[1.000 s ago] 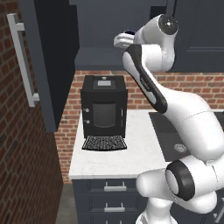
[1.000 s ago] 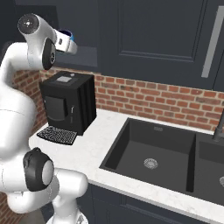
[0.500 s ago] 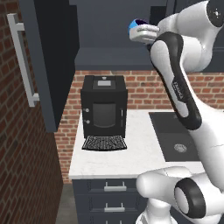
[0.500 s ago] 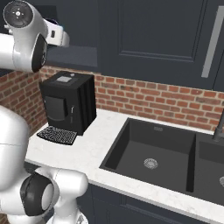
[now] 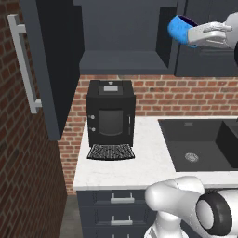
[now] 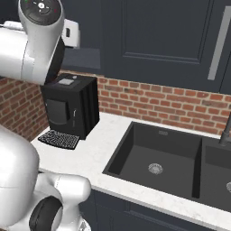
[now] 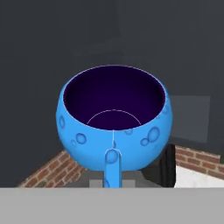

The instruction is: Gather all objects into one cabinet and sort the glasses and bowls to opposite sides.

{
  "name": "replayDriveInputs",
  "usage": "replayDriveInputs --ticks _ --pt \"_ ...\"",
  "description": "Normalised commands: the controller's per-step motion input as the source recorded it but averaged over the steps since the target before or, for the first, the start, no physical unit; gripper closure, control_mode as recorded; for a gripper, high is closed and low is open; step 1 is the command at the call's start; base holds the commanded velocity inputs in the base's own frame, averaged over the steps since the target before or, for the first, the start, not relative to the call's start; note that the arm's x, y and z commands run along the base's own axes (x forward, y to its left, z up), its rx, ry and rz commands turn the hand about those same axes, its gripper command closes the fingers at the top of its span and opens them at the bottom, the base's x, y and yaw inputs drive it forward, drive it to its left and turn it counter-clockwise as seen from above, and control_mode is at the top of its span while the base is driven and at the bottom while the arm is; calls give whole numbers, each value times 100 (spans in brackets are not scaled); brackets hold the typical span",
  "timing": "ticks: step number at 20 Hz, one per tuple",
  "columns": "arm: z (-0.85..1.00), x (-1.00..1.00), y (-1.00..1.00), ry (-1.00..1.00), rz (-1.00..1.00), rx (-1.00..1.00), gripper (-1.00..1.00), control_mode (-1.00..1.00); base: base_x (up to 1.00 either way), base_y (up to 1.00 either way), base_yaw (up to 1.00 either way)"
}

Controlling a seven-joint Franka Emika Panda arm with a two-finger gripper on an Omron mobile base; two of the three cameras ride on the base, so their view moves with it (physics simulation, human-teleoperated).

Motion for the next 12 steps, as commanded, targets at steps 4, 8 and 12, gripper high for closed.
replayDriveInputs --ticks 4,8,12 --pt "25 -100 -50 0 16 -5 100 -100 0 0 0" --pt "12 -100 -41 0 14 -6 100 -100 0 0 0" --pt "0 -100 -9 0 5 -13 100 -100 0 0 0"
